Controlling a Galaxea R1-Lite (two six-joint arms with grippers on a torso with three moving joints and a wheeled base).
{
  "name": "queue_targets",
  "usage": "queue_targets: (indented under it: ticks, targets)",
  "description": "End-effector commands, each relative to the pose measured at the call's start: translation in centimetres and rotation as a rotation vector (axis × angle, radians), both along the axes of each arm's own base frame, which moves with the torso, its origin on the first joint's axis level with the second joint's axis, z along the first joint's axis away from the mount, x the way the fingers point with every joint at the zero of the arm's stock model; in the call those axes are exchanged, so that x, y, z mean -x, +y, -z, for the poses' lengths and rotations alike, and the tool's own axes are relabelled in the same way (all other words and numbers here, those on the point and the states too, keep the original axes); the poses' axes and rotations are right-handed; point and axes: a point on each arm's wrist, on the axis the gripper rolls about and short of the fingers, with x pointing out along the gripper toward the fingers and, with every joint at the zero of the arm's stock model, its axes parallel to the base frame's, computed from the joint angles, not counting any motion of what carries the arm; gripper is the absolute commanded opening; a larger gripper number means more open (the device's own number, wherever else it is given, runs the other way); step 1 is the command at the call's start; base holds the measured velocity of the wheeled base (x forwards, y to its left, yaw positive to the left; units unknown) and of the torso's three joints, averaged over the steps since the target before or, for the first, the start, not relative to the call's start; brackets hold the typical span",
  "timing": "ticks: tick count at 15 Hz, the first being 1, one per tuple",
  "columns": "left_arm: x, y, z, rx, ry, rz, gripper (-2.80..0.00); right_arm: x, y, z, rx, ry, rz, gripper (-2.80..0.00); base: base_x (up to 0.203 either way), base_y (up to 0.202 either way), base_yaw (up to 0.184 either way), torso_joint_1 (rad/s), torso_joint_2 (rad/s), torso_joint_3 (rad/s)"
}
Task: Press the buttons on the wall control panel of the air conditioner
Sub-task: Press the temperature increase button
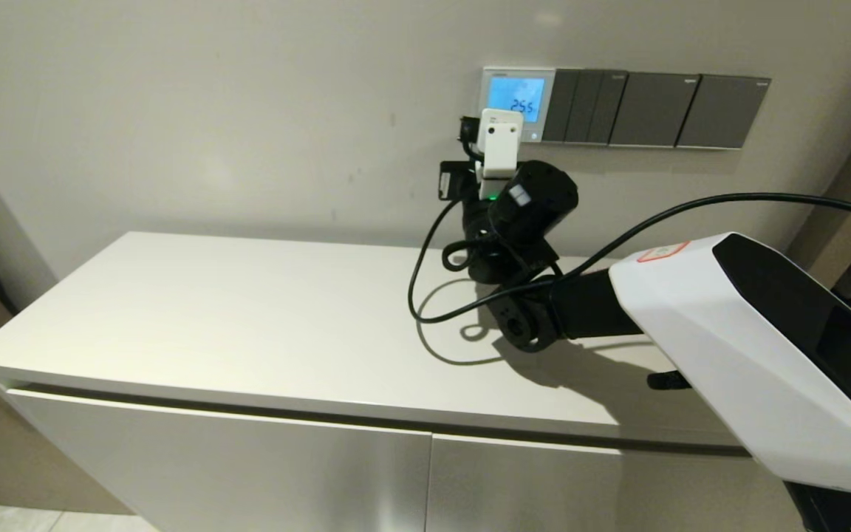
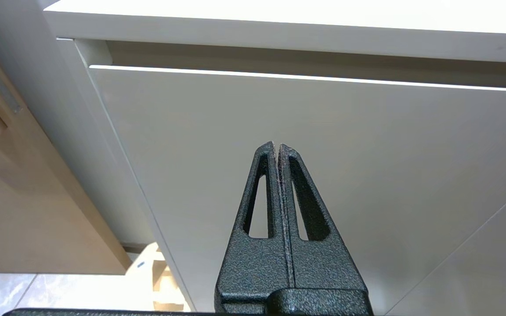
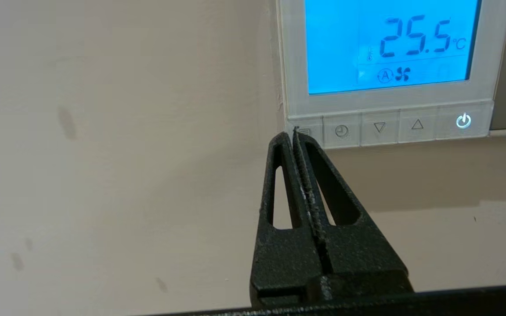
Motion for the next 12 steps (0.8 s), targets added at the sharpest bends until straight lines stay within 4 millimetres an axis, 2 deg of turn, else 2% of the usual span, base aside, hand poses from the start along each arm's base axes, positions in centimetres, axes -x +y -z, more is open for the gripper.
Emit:
queue_targets:
  ticks: [1, 12]
  targets:
    - [0.0, 0.0, 0.0, 0.0, 0.0, 0.0, -2.8, 0.27, -0.04, -0.23, -0.006, -0.007, 0.001, -2.8, 0.0, 0.0, 0.0, 0.0, 0.0, 0.0]
    - [0.0, 0.0, 0.0, 0.0, 0.0, 0.0, -2.8, 0.63, -0.22, -0.47, -0.008, -0.008, 0.001, -2.8, 0.0, 0.0, 0.0, 0.0, 0.0, 0.0]
